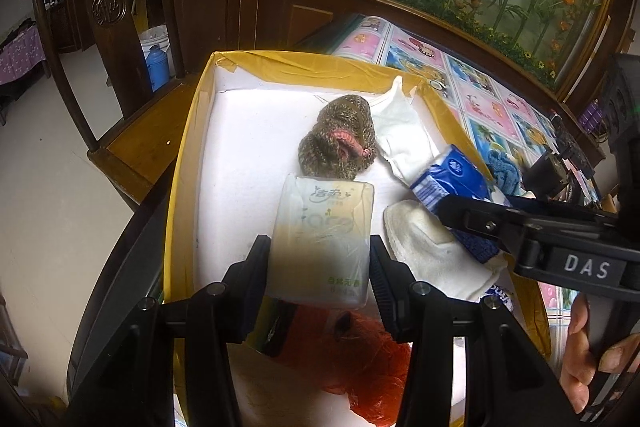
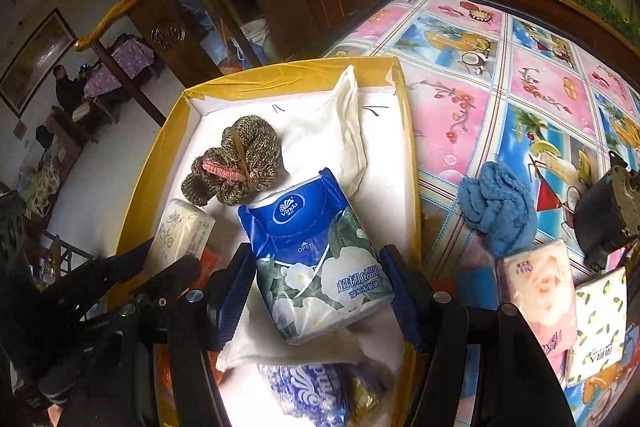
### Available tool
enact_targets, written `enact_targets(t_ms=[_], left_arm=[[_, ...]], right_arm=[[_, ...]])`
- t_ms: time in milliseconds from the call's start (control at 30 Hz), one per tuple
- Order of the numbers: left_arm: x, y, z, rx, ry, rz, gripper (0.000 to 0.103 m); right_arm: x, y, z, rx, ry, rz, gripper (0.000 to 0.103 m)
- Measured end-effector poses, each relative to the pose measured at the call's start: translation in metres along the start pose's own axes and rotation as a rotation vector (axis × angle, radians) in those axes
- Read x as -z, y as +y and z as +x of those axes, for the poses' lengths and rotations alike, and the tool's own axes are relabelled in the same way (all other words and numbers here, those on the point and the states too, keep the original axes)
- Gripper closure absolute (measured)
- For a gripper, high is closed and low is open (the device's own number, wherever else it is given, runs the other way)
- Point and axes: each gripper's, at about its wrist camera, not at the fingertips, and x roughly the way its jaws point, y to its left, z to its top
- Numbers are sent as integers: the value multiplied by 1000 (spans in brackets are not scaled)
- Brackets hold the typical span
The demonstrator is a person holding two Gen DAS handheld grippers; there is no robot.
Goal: Organize soft objects
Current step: 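Drop the beige pack into the tray while the right tool releases the cotton-pad bag, then withdraw both open tools from the tray toward the table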
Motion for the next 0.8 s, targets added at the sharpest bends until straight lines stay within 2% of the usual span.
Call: enact_targets(t_ms=[300,400,700,800], left_arm=[[2,1,-1,4,-3,-15,54],[3,3,-2,16,-4,-32,45],[7,-3,-17,24,-28,-32,42],[7,-8,-25,27,-46,-31,35]], right_arm=[[-1,8,8,2,1,-14,33],[0,6,4,-13,2,-14,33],[6,6,-22,-25,-31,-31,30],[11,5,-38,-13,-57,-42,30]])
